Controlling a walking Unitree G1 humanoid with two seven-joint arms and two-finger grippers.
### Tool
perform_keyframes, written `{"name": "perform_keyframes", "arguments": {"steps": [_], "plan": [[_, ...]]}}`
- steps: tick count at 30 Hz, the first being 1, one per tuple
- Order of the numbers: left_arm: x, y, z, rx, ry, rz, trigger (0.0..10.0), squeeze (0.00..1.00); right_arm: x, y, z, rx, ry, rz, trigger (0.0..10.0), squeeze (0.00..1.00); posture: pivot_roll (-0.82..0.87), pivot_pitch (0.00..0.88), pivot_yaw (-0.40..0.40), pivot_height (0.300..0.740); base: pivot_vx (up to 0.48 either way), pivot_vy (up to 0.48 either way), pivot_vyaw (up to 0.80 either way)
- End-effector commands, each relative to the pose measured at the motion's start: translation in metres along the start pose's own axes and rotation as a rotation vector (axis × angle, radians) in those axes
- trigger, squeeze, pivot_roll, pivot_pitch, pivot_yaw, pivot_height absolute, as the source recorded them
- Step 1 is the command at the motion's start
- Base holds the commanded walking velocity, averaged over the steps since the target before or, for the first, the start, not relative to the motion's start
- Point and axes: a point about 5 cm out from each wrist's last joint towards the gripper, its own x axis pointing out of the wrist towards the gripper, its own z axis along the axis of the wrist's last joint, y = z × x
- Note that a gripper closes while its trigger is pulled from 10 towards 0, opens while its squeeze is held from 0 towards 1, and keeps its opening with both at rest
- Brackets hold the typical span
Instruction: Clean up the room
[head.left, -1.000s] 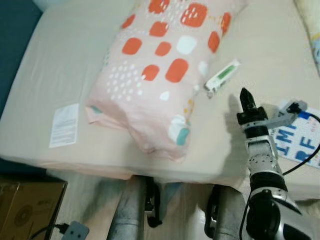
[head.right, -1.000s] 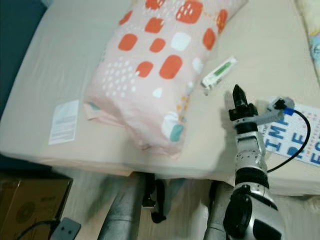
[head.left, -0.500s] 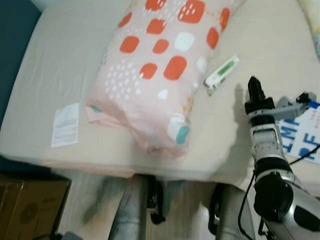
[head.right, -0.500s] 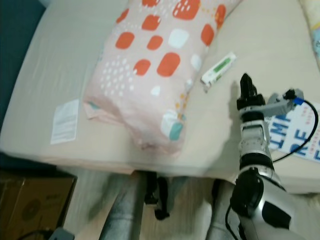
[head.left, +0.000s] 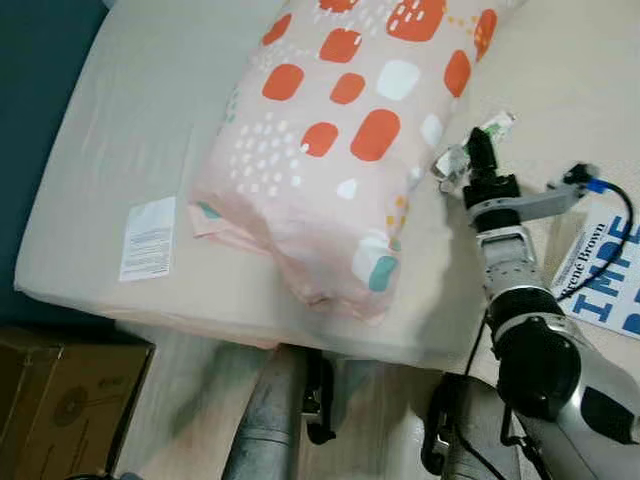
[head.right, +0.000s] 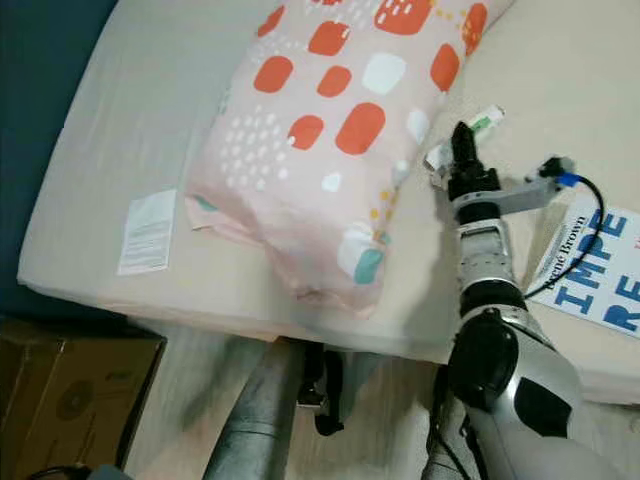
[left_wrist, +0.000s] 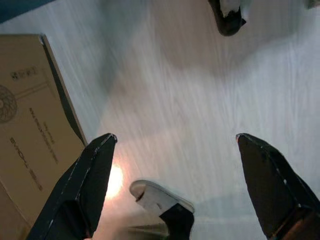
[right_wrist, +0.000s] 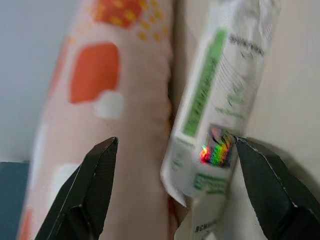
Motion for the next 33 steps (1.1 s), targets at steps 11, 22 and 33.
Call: {"name": "perform_keyframes", "arguments": {"steps": [11, 22, 33], "plan": [[-0.028, 0.008, -0.023, -0.015, 0.134, 0.005, 10.0, 0.0, -0.006, -0.018, -0.014, -0.061, 0.073, -0.291, 10.0, 0.0, 0.38, 0.66, 0.374, 0.623, 0.0, 0.0, 0.0], [-0.028, 0.009, -0.022, -0.017, 0.141, -0.002, 10.0, 0.0, 0.001, -0.016, 0.004, -0.253, 0.089, -0.414, 0.0, 0.0, 0.36, 0.658, 0.372, 0.623, 0.0, 0.0, 0.0], [-0.028, 0.009, -0.022, -0.021, 0.144, 0.005, 10.0, 0.0, 0.013, 0.003, 0.013, -0.279, 0.068, -0.303, 0.0, 0.0, 0.36, 0.652, 0.36, 0.623, 0.0, 0.0, 0.0]]}}
